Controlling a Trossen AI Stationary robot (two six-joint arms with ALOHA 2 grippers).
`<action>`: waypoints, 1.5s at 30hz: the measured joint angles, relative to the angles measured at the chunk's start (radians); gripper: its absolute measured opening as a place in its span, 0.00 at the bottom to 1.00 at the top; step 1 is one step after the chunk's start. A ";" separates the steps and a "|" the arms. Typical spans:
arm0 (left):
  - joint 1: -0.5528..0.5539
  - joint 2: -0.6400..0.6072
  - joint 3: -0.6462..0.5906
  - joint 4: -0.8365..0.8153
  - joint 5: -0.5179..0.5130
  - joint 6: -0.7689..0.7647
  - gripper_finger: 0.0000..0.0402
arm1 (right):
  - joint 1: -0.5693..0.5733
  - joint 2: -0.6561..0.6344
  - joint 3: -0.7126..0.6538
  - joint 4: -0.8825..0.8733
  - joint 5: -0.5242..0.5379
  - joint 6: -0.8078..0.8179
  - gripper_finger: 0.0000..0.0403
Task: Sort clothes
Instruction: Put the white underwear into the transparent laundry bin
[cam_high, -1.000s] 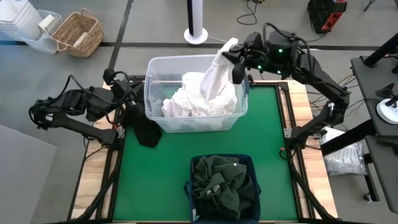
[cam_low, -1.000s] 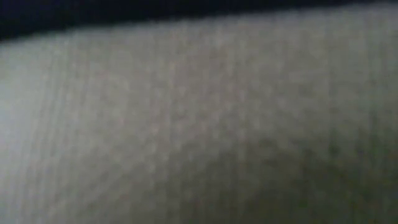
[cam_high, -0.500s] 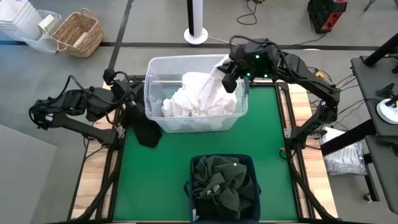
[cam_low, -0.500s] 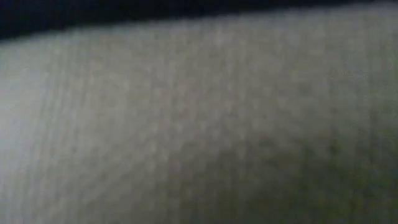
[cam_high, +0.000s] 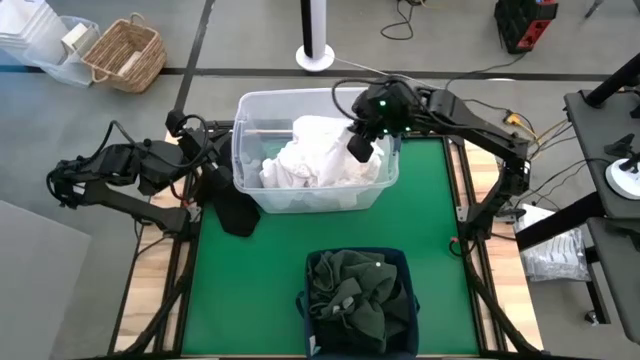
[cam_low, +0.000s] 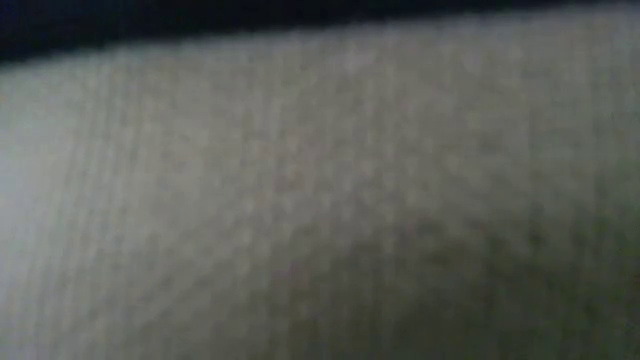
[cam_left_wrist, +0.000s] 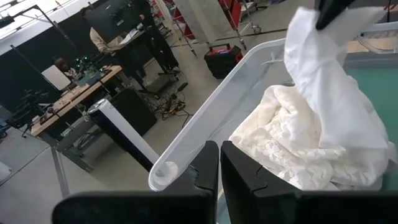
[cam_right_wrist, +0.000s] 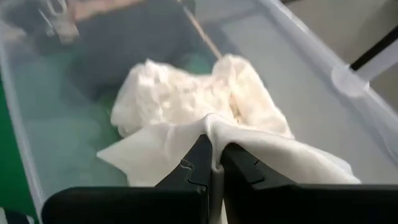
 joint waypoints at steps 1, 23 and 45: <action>0.000 0.000 0.000 0.000 0.000 0.000 0.00 | 0.000 0.007 0.000 -0.014 0.000 0.005 0.03; 0.000 0.000 0.000 0.001 0.000 -0.005 0.00 | 0.000 0.120 -0.002 -0.194 -0.088 0.086 0.03; 0.000 0.001 0.000 0.001 0.000 -0.006 0.00 | 0.000 0.135 -0.002 -0.191 -0.083 0.091 0.03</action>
